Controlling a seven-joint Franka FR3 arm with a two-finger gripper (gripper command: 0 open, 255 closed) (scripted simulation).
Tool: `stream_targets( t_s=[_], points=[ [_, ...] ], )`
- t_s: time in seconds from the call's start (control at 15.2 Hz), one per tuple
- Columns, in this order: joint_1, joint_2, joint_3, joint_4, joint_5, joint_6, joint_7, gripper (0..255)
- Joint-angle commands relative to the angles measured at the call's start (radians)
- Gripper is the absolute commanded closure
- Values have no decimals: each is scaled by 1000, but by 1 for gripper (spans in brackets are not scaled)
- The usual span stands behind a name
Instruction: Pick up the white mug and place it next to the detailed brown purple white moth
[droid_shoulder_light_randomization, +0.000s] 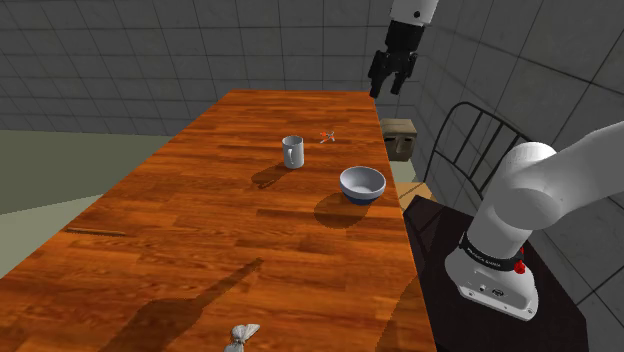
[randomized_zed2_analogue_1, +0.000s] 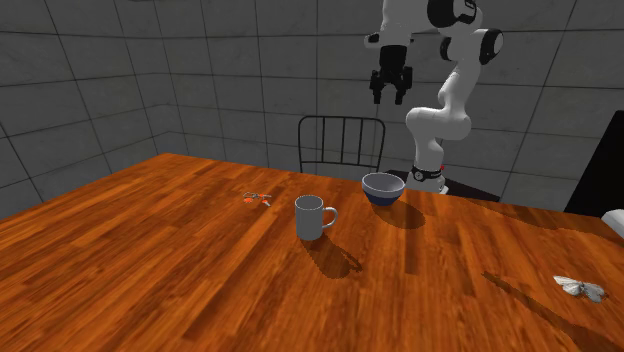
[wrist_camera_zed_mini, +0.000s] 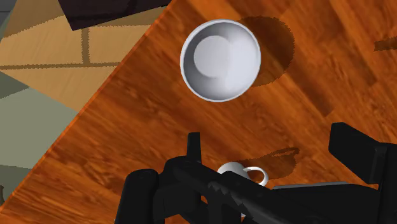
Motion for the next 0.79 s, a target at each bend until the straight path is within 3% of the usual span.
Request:
stream_targets(
  t_s=[0.0, 0.73],
  points=[
    [0, 0, 0, 0, 0, 0, 0, 0],
    [19, 432, -15, 160, -4, 201, -46, 0]
  ],
)
